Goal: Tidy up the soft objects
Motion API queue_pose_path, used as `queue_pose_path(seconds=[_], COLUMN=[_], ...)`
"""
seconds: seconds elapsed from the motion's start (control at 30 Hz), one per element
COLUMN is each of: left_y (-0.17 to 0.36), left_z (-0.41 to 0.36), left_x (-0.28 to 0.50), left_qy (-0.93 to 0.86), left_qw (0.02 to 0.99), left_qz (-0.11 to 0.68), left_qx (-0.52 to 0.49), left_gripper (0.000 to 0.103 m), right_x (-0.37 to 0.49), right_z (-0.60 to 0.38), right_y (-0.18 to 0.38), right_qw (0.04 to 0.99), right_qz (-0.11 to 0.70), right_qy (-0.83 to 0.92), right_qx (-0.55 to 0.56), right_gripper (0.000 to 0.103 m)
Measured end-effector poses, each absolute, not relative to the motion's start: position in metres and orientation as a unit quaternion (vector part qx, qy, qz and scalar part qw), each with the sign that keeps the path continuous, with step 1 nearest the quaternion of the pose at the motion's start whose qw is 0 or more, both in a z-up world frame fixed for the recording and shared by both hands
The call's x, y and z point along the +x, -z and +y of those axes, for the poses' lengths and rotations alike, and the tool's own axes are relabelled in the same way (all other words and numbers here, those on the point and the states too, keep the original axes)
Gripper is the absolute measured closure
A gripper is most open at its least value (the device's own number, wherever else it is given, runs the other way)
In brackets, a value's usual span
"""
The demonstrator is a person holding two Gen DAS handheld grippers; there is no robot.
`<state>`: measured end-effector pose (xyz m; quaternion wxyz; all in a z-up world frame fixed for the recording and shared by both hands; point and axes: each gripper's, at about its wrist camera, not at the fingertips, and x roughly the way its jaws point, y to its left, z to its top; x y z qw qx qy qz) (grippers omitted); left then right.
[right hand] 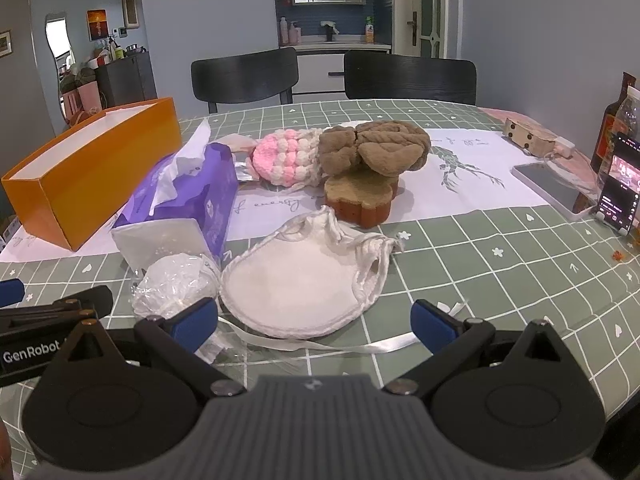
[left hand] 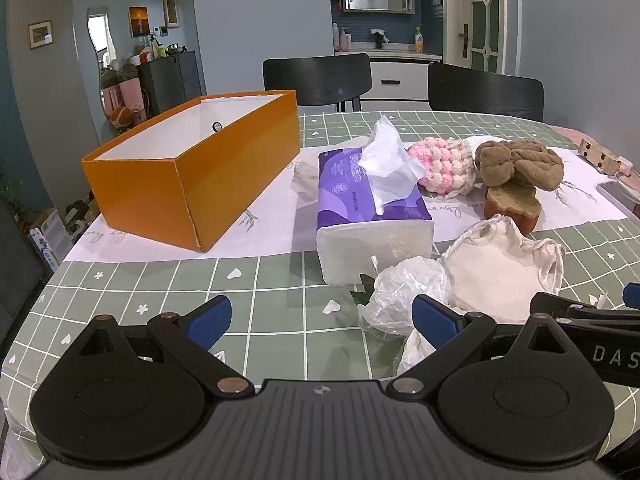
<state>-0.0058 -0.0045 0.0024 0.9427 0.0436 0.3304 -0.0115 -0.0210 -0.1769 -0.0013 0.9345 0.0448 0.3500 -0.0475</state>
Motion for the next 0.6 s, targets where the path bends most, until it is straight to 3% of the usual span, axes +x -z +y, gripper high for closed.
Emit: queue_pose_path(seconds=[0.6], left_y=[-0.0017], left_z=[-0.0045], left_x=[-0.0062], left_qy=[0.011], left_qw=[0.943], left_qz=[0.330], left_qx=[0.044], left_gripper=[0.000], right_x=[-0.0237], right_z=[-0.1763], right_y=[0.0035], right_qw=[0.935], right_qz=[0.349], right_qy=[0.048], right_qx=[0.044], right_gripper=[0.002])
